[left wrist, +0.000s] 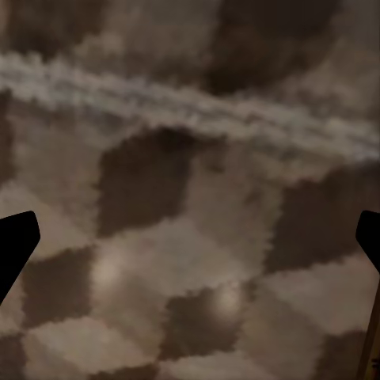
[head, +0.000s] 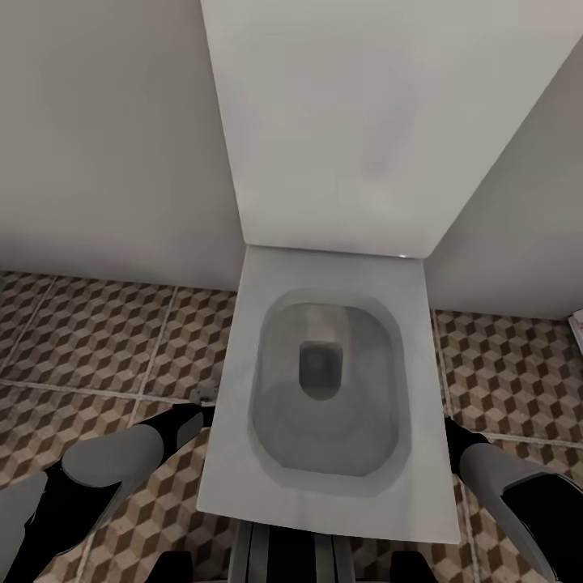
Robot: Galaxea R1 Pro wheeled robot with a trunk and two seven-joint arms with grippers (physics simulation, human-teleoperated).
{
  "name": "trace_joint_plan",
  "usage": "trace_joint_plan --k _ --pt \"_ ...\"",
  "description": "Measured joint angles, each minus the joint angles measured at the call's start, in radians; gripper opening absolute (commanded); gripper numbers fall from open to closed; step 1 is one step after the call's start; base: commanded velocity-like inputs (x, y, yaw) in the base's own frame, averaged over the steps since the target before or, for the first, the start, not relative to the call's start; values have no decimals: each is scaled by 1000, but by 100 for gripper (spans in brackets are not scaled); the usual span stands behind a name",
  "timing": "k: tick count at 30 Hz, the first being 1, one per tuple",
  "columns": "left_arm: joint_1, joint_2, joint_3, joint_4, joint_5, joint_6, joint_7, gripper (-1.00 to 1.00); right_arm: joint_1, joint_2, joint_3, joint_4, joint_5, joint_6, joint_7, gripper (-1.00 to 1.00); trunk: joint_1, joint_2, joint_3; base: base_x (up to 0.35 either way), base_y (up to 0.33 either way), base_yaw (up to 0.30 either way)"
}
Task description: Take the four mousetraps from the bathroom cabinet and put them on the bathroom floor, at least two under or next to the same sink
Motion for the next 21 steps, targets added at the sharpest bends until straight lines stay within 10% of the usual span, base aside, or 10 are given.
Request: trace_joint_plan --k 21 --pt "0 1 0 0 0 -21 0 100 0 -1 -1 0 0 -1 0 100 0 0 0 0 0 0"
